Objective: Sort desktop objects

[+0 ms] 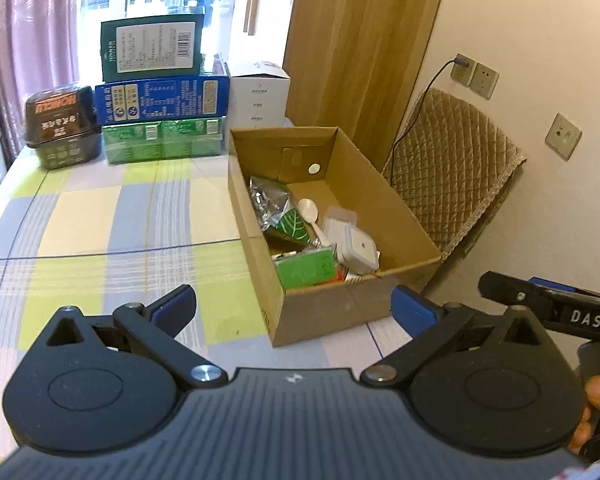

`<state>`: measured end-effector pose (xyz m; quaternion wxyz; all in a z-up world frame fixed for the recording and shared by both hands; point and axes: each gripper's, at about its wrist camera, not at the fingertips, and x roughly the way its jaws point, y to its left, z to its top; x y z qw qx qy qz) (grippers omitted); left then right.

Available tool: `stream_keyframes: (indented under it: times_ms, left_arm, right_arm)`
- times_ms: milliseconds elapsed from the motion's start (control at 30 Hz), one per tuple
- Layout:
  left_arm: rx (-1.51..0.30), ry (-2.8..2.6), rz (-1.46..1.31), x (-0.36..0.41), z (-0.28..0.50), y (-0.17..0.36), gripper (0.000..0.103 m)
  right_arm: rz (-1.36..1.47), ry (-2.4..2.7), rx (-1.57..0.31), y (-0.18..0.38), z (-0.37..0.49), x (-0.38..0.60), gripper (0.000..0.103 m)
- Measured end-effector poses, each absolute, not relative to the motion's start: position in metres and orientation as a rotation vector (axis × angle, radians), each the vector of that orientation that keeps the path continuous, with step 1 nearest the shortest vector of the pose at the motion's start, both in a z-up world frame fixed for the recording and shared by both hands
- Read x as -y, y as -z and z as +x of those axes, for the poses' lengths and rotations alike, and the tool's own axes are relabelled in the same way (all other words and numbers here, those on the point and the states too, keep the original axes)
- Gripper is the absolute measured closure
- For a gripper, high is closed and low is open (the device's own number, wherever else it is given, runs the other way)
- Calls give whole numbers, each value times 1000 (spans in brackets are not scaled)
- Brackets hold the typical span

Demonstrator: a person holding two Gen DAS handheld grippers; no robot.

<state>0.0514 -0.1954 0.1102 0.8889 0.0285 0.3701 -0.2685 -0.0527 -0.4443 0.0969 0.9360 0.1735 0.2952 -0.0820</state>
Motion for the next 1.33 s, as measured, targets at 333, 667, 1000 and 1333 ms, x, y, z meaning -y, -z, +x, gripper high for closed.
stream_keyframes:
  times_ms: [333,667,1000,1333]
  left_arm:
    - [-755,486,105,186,25,-109,1]
    - [-761,511,67,182,20,-106,1]
    - [-781,522,79,186,18,-101,1]
    - [-779,517,71,184,16,-95,1]
  right_arm:
    - [316,165,-612,-106,-77,429,2]
    - [275,138,-636,-105,-77,410,2]
    - [257,143,-644,-102,-79,405,2]
    - [256,157,-659,-94,-81,407,2]
